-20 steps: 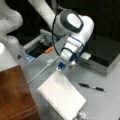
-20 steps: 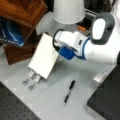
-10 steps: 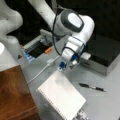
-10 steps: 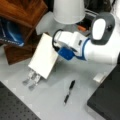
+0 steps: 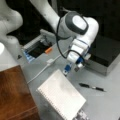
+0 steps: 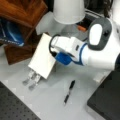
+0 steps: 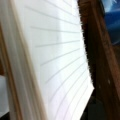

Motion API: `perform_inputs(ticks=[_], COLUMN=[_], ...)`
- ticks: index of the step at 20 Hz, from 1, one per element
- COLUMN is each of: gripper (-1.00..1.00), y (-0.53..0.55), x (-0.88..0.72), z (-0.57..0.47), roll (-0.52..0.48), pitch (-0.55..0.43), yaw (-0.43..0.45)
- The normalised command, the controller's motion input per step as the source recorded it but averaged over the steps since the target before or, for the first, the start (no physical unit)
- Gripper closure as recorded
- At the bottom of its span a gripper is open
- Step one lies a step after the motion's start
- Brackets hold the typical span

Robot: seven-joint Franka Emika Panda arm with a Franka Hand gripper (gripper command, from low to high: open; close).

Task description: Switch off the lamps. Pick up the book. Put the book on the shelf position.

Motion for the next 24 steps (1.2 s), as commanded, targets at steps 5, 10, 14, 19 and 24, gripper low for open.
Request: perform_inputs(ticks=[5,10,14,19,24], gripper=[1.0,1.0,1.0,1.0,1.0], y=[0.16,0.06,0.02,0.04,0.1], x=[0.29,0.22,0.17,0.12,0.07], z=[-0.17,-0.17,-0.2,-0.21,-0.2], roll=[-0.307,-0.319,-0.321,-0.315,-0.305], pitch=[-0.114,-0.101,-0.12,-0.134,-0.132], yaw=[-0.192,-0.141,-0.105,-0.086,-0.097])
